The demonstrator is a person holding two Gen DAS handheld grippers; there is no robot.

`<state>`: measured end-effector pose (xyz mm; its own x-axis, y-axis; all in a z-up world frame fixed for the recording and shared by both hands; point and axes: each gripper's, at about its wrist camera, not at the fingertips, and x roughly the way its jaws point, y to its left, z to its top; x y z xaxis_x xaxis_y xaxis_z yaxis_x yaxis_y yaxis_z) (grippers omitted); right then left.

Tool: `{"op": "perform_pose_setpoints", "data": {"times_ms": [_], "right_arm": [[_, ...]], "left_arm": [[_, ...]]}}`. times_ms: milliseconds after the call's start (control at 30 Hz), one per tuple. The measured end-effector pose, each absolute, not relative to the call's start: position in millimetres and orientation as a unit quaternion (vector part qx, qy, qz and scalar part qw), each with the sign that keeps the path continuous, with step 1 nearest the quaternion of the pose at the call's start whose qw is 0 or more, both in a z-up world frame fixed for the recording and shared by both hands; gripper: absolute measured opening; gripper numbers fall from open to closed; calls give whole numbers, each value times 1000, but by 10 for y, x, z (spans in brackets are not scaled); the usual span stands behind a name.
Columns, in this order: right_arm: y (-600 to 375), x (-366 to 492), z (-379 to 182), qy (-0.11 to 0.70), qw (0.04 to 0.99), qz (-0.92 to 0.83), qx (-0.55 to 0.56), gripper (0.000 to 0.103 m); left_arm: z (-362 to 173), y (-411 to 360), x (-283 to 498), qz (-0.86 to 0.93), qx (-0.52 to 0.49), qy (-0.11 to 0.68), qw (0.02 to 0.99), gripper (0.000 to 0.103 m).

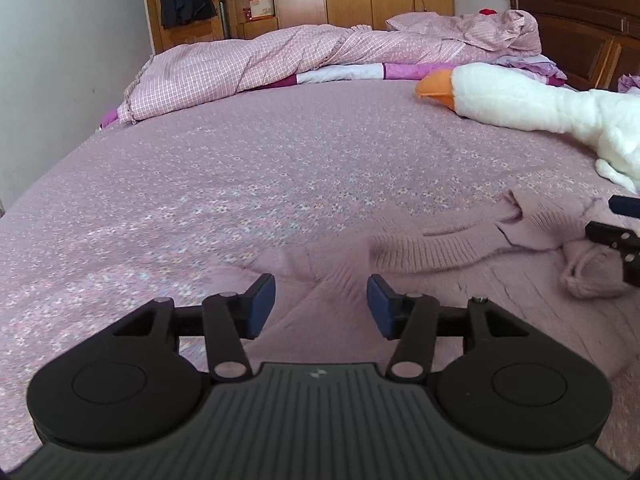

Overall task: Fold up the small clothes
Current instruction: 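Carry the hem over the cardigan body toward the collar and open both grippers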

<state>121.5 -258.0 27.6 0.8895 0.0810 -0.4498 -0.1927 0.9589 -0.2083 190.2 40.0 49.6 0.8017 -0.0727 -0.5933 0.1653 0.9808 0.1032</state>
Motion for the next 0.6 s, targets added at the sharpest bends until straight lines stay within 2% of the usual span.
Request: {"op": "perform_pose_setpoints", "data": {"times_ms": [267, 600], "right_arm": [[-2699, 974, 290, 243, 956, 114, -114, 47], [-2450, 938, 129, 244, 938, 171, -176, 47]], "left_arm": [[494, 473, 1652, -92, 99, 321, 938, 59], [247, 122, 1668, -131, 175, 323, 921, 59]]}}
